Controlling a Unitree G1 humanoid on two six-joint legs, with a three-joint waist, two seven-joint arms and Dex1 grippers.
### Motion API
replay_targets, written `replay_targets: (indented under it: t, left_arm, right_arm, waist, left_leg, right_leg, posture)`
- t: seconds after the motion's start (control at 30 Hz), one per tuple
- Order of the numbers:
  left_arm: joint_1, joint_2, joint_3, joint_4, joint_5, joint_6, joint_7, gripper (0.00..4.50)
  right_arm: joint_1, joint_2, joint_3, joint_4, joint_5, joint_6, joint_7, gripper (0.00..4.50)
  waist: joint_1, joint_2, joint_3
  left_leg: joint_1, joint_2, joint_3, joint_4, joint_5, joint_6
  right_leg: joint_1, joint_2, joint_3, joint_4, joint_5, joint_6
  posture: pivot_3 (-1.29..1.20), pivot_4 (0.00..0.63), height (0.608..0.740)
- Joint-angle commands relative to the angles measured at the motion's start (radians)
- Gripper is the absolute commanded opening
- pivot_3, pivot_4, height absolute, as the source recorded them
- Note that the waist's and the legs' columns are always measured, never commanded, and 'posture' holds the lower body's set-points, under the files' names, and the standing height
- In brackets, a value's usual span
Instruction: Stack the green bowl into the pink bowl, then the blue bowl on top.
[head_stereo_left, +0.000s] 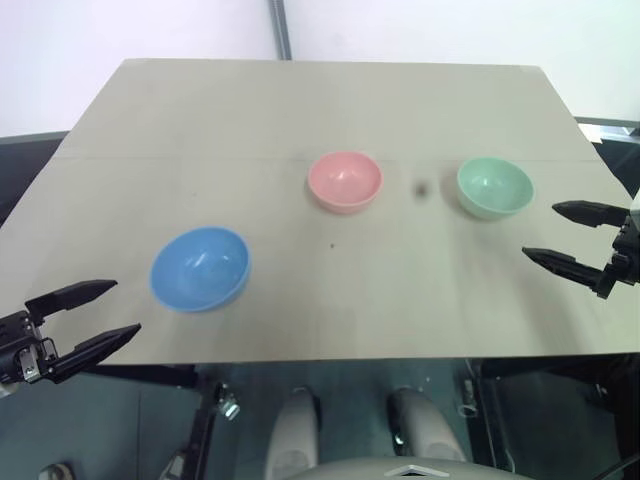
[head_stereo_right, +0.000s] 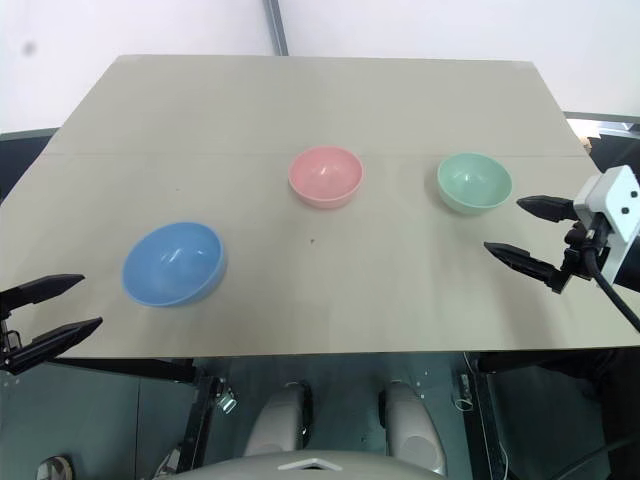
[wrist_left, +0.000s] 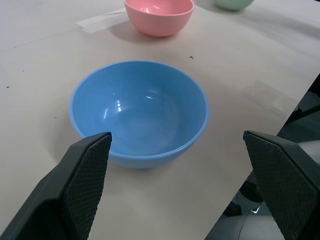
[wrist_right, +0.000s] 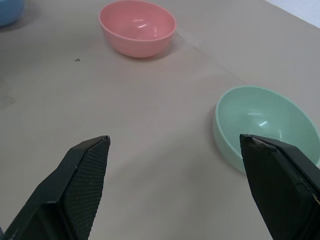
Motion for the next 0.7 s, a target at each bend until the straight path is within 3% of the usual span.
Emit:
replay_targets:
  t: [0.03, 0.37, 0.47, 0.57, 0.7]
  left_arm:
    - [-0.011, 0.006, 0.017, -0.046, -0.022, 0.021, 0.027, 4.45]
    - [-0.053, -0.030, -0.016, -0.191, -0.071, 0.095, 0.127, 4.45]
    - [-0.081, -0.014, -0.059, -0.273, -0.116, 0.158, 0.172, 4.45]
    - [-0.159, 0.023, -0.136, -0.344, -0.144, 0.243, 0.252, 4.45]
    - [-0.254, 0.042, -0.232, -0.425, -0.164, 0.312, 0.356, 4.45]
  right_arm:
    - [-0.012, 0.002, -0.020, -0.012, 0.009, -0.025, 0.004, 4.50]
    - [-0.089, 0.025, 0.101, 0.004, -0.003, -0.066, -0.002, 4.50]
    - [-0.246, 0.104, 0.291, 0.002, -0.054, -0.098, -0.044, 4.50]
    - [-0.438, 0.215, 0.573, 0.043, -0.296, -0.159, -0.144, 4.50]
    - [-0.610, 0.371, 0.779, 0.220, -0.425, -0.243, -0.132, 4.50]
  waist:
    - [0.000, 0.000, 0.000]
    - [-0.001, 0.000, 0.000]
    - [-0.009, -0.001, -0.001]
    - [-0.013, 0.000, 0.000]
    - [-0.011, 0.001, 0.001]
  left_leg:
    - [0.000, 0.000, 0.000, 0.000, 0.000, 0.000]
    - [0.000, 0.000, 0.000, 0.000, 0.000, 0.000]
    - [0.001, 0.000, 0.000, 0.000, 0.000, 0.000]
    - [0.007, 0.001, 0.000, 0.001, 0.000, 0.000]
    - [0.006, 0.001, 0.000, 0.001, 0.000, 0.000]
  right_leg:
    - [0.000, 0.000, 0.000, 0.000, 0.000, 0.000]
    - [0.000, 0.000, 0.000, 0.000, 0.002, 0.003]
    - [0.001, 0.000, 0.000, 0.001, 0.002, 0.003]
    - [0.005, 0.001, 0.001, 0.002, 0.002, 0.003]
    - [0.004, 0.001, 0.001, 0.004, 0.002, 0.003]
  posture:
    - [0.00, 0.150, 0.740]
    - [0.00, 0.150, 0.740]
    - [0.00, 0.150, 0.740]
    - [0.00, 0.150, 0.740]
    - [0.00, 0.150, 0.740]
